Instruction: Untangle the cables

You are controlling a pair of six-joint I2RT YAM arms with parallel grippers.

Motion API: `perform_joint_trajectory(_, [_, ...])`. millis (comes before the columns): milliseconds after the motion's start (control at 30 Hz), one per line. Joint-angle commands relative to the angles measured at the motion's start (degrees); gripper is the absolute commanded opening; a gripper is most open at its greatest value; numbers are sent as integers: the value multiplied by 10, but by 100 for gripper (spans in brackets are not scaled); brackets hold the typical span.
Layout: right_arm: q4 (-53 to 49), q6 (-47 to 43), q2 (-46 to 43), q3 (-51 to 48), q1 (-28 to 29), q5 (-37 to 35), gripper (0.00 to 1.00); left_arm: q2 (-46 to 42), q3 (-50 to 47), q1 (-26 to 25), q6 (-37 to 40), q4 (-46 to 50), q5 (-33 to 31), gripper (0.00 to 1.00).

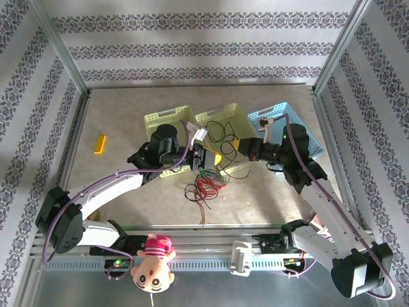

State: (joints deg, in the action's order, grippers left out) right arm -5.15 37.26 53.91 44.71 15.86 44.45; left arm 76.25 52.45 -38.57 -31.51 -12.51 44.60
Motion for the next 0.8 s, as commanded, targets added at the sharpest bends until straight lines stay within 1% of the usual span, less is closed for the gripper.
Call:
perform_joint_trajectory(0, [30,11,-11,-7,-6,17,0,5,5,0,0,-33,7,38])
perform_joint_trajectory(33, [31,12,-11,-8,-6,18,0,6,7,0,-2,-34,7,42])
perform_joint_trajectory(167, [33,12,-9,-4,-5,13,0,14,17,-4,-22,-44,22,47])
perform_joint_trajectory(267, [41,18,-7,-4,-6,4,0,24,27,-19,-29,-47,34,57])
perform_joint_trajectory(333, [48,22,-4,-3,-5,-1,0,33,33,-29,-28,-42,40,62])
perform_joint_trajectory(400, [53,26,-1,-2,-4,-6,0,40,35,-36,-28,-45,43,64])
perform_joint_trajectory(533, [66,38,4,-1,-2,-17,0,58,36,-45,-34,-58,46,63])
perform_joint_trajectory(567, [71,42,4,-1,-1,-19,0,62,36,-46,-37,-64,46,62])
perform_joint_trajectory(600, [77,49,5,-2,-1,-23,0,68,37,-48,-41,-70,47,58])
perform_joint_trajectory(633, [85,57,5,-4,-1,-27,0,74,38,-48,-46,-77,49,50])
perform_joint_trajectory(667, [93,65,5,-5,-1,-31,0,80,39,-49,-49,-82,50,40])
perform_joint_trajectory(700, [101,75,4,-7,-1,-38,0,86,38,-49,-52,-87,51,26])
perform_joint_trajectory(733, [112,86,3,-9,-1,-45,0,91,37,-49,-55,-92,49,14])
perform_joint_trajectory(767, [121,95,2,-11,-2,-49,0,96,33,-49,-55,-96,47,5])
